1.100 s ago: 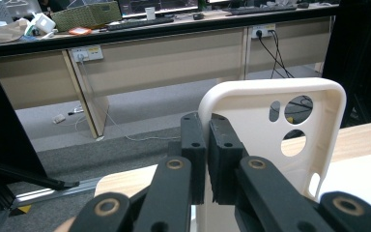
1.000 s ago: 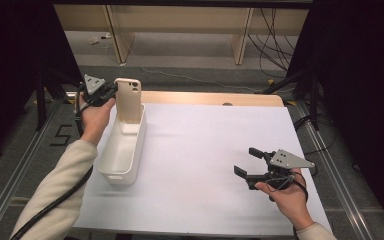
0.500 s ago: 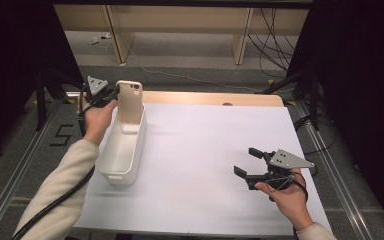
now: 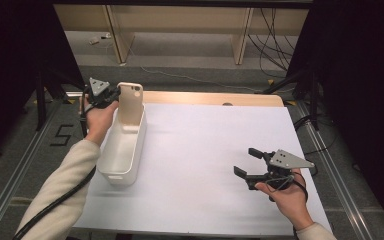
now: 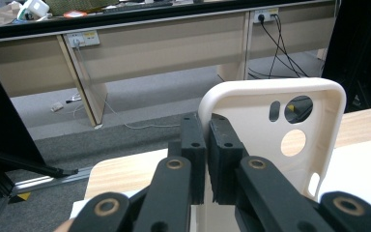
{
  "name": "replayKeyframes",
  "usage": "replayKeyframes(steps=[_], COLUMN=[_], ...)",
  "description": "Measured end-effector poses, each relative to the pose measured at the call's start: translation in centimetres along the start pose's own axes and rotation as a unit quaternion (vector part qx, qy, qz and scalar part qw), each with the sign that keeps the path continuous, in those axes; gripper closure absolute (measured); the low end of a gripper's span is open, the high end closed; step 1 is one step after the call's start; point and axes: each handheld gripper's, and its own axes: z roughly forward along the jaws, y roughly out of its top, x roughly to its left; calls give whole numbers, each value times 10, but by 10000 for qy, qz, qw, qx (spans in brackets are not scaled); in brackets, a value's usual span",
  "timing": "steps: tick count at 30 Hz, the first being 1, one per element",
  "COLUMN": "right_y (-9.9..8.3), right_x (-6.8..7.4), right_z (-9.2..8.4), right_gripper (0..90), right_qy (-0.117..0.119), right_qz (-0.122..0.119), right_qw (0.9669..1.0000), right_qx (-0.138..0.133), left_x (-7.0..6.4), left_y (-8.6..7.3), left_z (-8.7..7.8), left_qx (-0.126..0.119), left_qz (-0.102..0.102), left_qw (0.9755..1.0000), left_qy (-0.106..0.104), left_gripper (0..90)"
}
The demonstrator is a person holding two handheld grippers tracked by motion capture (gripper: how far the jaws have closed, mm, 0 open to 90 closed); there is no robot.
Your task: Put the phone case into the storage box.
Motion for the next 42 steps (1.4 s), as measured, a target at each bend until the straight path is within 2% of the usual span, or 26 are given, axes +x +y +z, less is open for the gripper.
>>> replayKeyframes(steps=[10,12,23,27,29,31,32,37,38,39,42], right_y=[0,1,0,0,1,0,1,1,0,0,1], right_x=[1,1,1,1,1,1,1,1,1,0,0], right_z=[0,-1,0,0,-1,0,-1,-1,0,0,0], right_gripper=[159,159,158,159,159,159,159,159,159,159,159], right_qy=[-25,3,-31,-13,20,92,15,13,24,43,33], right_qz=[5,2,-1,4,12,28,6,12,40,33,48], right_qw=[10000,9999,10000,10000,9999,9999,9999,9999,10000,10000,10000], right_qx=[17,125,26,16,126,70,123,125,14,30,-3], left_x=[2,1,0,1,1,1,1,2,3,3,2], left_y=[-3,-3,-8,-11,-13,-15,-15,-17,-17,-16,-15], left_z=[4,5,10,11,12,13,13,15,15,15,15], left_qx=[57,69,152,229,248,281,290,332,318,313,315], left_qz=[22,19,34,62,80,77,82,163,170,199,275], left_qw=[10000,10000,9999,9997,9996,9995,9995,9992,9993,9992,9991], left_qy=[-13,-17,12,43,71,77,74,118,135,143,120], left_gripper=[858,857,853,848,845,842,837,761,746,727,633])
